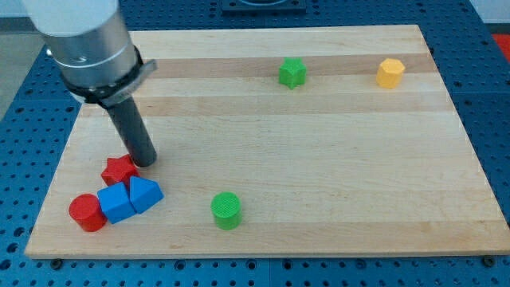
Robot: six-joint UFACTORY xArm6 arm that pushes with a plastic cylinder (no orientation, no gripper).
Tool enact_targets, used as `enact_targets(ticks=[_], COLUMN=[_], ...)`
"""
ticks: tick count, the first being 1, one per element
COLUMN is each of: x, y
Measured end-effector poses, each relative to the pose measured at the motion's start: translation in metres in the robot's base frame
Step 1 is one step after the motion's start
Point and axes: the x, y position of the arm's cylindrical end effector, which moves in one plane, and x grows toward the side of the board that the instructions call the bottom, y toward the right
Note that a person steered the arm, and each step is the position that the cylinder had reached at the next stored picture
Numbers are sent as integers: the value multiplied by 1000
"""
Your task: Move the red star above the red circle
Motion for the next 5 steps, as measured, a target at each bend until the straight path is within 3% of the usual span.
enact_targets(ticks=[5], x=[-7], y=[-95])
